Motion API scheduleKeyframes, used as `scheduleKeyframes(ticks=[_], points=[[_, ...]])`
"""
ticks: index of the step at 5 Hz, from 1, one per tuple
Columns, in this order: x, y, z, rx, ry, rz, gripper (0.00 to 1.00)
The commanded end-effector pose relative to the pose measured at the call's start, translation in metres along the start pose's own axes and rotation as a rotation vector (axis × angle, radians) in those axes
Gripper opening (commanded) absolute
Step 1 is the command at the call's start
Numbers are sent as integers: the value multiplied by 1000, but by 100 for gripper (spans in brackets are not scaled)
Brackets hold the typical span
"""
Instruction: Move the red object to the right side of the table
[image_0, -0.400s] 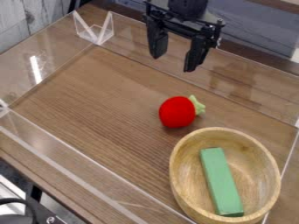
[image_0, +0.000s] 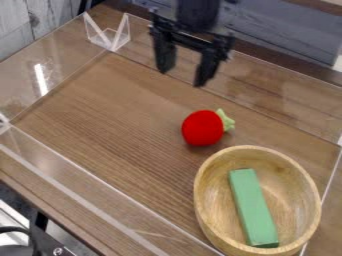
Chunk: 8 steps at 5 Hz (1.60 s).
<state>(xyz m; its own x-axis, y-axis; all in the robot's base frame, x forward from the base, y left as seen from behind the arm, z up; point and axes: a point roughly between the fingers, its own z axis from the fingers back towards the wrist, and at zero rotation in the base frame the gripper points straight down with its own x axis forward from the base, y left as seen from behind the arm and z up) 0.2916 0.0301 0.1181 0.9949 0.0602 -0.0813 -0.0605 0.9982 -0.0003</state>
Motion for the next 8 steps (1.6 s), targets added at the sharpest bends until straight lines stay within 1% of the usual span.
scheduleKeyframes(ticks=[1, 2, 3, 4, 6, 8], points=[[5, 40, 22, 15, -101, 29, 100], [12, 77, 25, 30, -138, 54, 100], [23, 105, 24, 35, -165, 101, 100], [32, 115, 21, 34, -180, 120, 100], [42, 130, 16, 19, -209, 136, 100], [44, 137, 15, 10, -224, 137, 100]])
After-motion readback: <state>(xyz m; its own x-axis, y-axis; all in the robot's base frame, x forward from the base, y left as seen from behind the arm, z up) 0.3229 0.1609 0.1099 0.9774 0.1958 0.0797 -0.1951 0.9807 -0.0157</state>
